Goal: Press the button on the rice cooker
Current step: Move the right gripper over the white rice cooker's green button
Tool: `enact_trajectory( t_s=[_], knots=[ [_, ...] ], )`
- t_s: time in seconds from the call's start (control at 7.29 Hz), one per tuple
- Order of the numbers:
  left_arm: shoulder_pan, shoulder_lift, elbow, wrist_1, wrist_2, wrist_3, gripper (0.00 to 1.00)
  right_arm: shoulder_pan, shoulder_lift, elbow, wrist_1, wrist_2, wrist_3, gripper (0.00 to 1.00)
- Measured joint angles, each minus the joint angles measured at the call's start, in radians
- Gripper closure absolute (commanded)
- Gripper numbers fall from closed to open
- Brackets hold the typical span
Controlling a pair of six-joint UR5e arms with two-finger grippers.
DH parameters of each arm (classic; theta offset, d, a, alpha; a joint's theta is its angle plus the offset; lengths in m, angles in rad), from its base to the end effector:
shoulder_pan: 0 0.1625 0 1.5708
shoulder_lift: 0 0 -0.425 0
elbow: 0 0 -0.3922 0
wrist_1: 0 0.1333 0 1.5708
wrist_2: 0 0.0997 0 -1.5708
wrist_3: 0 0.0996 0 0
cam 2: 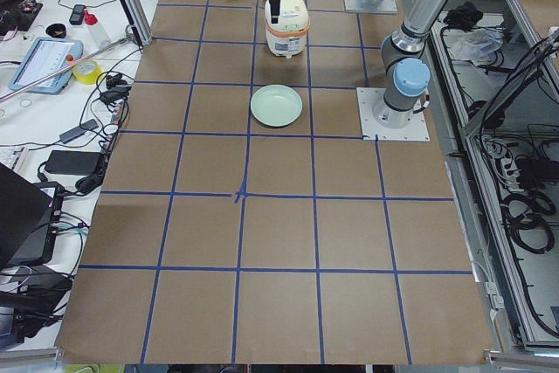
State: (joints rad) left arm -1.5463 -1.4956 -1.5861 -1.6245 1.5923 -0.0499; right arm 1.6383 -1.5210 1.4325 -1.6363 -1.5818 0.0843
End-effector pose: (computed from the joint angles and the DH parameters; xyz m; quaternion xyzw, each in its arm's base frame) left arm -0.1199 -0.4630 0.5108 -0.0372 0.9992 -0.0032 0.0107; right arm 0.1674 -0.5155 0.5385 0.0088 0.9970 -0.0771 0.0004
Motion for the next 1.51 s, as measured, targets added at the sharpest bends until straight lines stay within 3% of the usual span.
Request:
enact_trajectory(
  t_s=[1.37,1.51],
  knots=[
    [0.0,0.0,0.0,0.0,0.0,0.0,0.0,0.001,-0.001,-0.001,0.007,0.0,0.0,0.0],
    [0.0,0.0,0.0,0.0,0.0,0.0,0.0,0.002,-0.001,-0.001,0.009,0.0,0.0,0.09]
  ],
)
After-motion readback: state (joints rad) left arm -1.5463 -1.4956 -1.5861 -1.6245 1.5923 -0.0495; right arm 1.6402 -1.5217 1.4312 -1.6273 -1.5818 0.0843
